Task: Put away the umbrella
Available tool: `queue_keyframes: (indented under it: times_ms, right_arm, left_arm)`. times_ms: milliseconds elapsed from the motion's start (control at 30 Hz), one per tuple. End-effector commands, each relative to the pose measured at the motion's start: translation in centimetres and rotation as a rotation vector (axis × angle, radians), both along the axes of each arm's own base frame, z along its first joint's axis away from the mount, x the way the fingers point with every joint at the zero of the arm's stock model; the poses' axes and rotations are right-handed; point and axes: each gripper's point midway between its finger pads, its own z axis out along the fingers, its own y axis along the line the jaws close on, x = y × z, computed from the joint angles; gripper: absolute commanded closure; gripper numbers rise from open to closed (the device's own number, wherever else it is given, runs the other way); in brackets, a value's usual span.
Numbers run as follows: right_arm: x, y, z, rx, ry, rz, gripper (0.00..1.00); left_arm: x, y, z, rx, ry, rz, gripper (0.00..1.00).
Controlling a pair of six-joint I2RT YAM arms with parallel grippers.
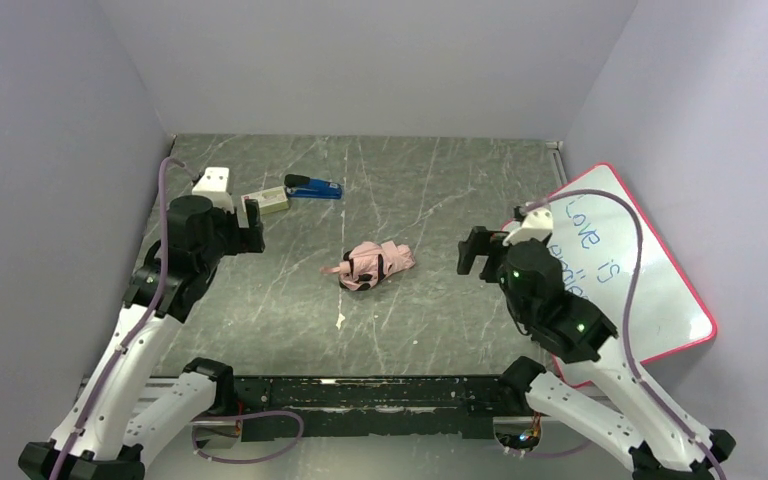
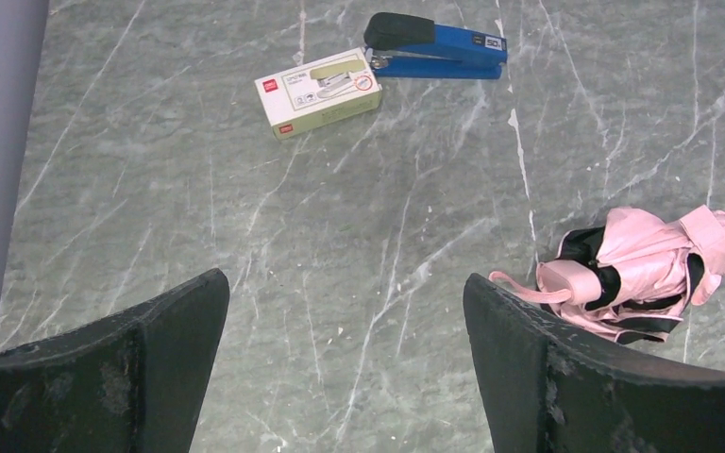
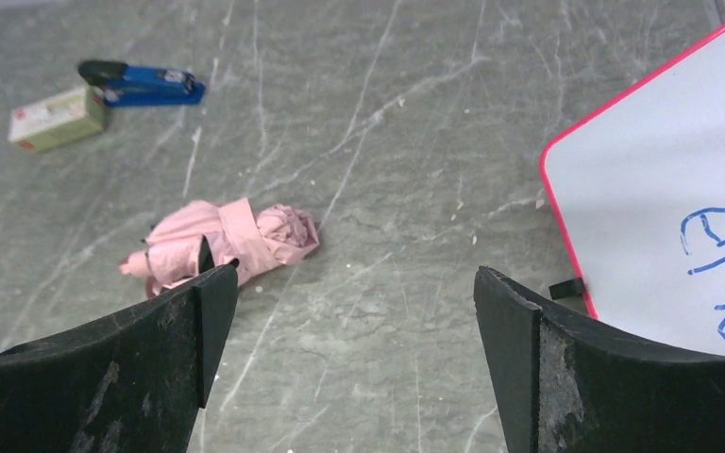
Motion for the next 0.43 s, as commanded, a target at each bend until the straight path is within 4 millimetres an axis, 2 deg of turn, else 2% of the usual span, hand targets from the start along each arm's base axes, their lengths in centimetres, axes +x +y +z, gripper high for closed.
queue_keyframes:
  times_ms: [0,167,400]
  right_arm:
    - [-0.84,-1.80,0.85,0.009,-0.043,-0.042,0.00]
    - [-1.18,-2.59,1.02,0.018,-0.053,-0.071,0.00]
    - [-1.07,-2.59,0.45,0.021,-0.051,-0.080,0.00]
  left_arm:
    - [0.43,0.40,0.70,-0.039,-0.044,0.025,0.03]
    - [0.50,0.71,0.73,-0.037,-0.056,0.033,0.03]
    - [0.73,0.71,0.99,-0.027,-0.065,0.028,0.03]
